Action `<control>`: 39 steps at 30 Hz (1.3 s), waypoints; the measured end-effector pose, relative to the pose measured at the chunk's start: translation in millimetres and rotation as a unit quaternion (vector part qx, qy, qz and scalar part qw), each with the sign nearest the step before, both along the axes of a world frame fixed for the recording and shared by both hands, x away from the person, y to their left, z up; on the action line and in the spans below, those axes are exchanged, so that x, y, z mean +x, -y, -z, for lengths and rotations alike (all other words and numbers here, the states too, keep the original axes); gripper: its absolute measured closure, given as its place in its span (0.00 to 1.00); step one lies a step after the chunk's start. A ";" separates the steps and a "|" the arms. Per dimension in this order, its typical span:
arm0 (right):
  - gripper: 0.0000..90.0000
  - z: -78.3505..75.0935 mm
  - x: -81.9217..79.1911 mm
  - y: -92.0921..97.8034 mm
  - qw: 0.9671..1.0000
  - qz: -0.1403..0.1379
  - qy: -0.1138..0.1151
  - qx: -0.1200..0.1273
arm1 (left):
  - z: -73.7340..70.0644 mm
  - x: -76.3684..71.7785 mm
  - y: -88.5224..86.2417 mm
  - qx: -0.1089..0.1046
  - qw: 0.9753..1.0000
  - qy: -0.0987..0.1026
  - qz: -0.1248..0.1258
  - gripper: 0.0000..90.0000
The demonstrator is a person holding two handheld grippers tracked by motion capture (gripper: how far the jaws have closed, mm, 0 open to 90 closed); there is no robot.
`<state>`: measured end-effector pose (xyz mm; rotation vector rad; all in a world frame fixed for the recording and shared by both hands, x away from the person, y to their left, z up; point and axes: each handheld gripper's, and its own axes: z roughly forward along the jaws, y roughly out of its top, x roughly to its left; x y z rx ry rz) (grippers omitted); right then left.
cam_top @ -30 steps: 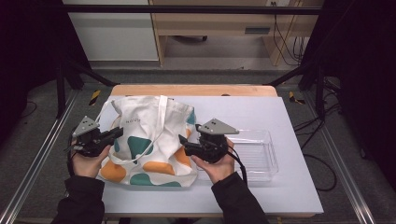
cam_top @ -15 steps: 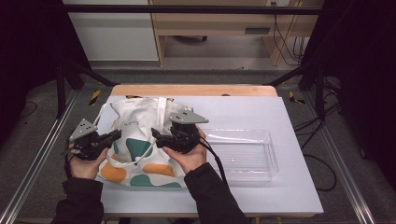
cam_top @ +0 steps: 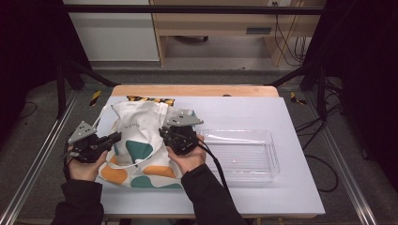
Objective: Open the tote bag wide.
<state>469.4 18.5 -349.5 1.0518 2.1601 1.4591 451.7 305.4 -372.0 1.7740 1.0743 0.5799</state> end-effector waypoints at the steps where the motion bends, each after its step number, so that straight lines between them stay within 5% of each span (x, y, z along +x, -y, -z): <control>1: 0.96 0.0 -0.8 0.5 1.000 -0.003 -0.002 0.002 | 0.2 -0.4 -0.6 -0.002 1.000 0.000 0.000 0.98; 5: 0.97 1.1 -5.7 1.8 1.000 -0.017 -0.002 -0.001 | -0.5 -1.2 -2.4 -0.006 1.000 -0.002 -0.002 0.95; 11: 0.97 3.6 -16.3 6.6 0.999 -0.037 0.002 0.005 | -8.0 -2.5 -0.1 -0.022 1.000 0.021 -0.004 0.68; 15: 0.97 6.1 -21.1 8.5 0.999 -0.044 0.000 0.008 | -12.0 -1.6 3.8 -0.027 0.999 0.031 -0.004 0.65; 23: 0.97 17.3 -29.9 11.2 0.998 -0.059 -0.002 0.005 | -6.6 1.3 10.5 -0.006 1.000 0.013 -0.001 0.96; 27: 0.95 19.5 -29.2 11.8 0.998 -0.058 -0.001 0.005 | -6.4 -1.5 9.3 -0.001 1.000 0.014 0.004 0.98; 39: 0.49 4.5 -22.7 19.1 0.998 -0.010 0.051 0.035 | 0.7 -24.6 4.6 0.018 1.000 0.023 0.011 0.99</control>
